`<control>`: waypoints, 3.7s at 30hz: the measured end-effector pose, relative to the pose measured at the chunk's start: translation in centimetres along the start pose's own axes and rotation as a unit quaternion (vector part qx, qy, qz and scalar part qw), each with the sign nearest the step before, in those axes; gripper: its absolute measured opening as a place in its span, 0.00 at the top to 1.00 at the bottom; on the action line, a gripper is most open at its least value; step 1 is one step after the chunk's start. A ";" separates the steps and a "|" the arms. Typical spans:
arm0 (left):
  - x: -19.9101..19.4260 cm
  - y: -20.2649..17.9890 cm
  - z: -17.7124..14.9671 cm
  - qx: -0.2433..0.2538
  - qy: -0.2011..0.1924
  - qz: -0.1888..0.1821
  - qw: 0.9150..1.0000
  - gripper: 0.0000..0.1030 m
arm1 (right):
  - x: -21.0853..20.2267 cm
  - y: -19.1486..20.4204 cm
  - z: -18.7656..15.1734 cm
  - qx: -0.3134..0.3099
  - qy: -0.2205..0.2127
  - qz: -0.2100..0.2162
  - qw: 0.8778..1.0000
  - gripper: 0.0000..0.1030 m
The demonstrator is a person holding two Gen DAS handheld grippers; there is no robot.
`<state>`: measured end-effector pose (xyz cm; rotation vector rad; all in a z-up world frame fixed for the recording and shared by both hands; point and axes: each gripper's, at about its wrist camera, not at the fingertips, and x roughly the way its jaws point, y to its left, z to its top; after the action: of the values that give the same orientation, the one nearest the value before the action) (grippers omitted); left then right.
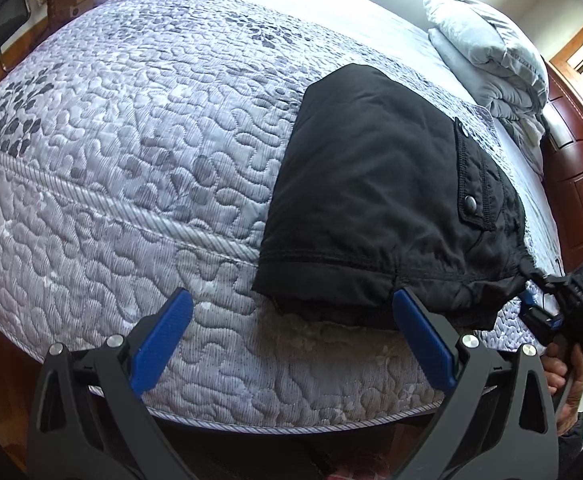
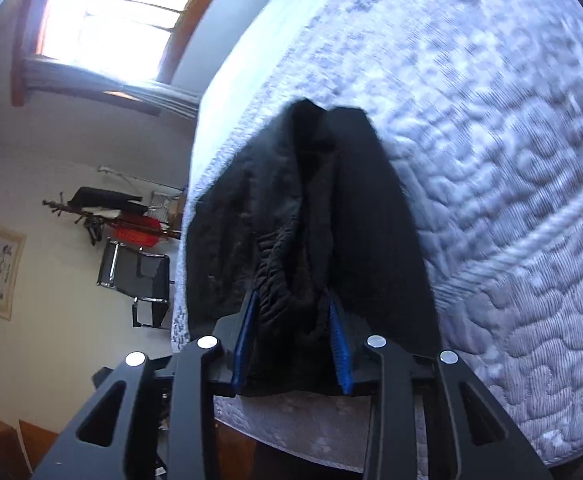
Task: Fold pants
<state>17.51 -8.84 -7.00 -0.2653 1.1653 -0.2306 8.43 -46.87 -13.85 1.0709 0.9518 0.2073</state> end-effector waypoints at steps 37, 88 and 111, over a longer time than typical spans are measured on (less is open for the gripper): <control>-7.8 -8.2 4.9 0.144 -0.137 0.038 0.979 0.03 | -3.9 5.0 2.9 -0.084 -0.052 -0.086 0.991 0.42; 13.7 0.4 9.9 -0.024 0.255 -0.274 0.927 0.03 | 2.6 1.9 4.6 -0.085 0.009 -0.107 0.991 0.23; 15.6 1.8 9.4 -0.012 0.281 -0.305 0.910 0.20 | 1.0 -1.0 7.0 -0.067 0.056 -0.043 0.995 0.10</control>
<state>32.19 -11.24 -17.65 -0.6122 1.6312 -0.8907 13.98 -51.39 -14.19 0.9005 1.0669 0.2578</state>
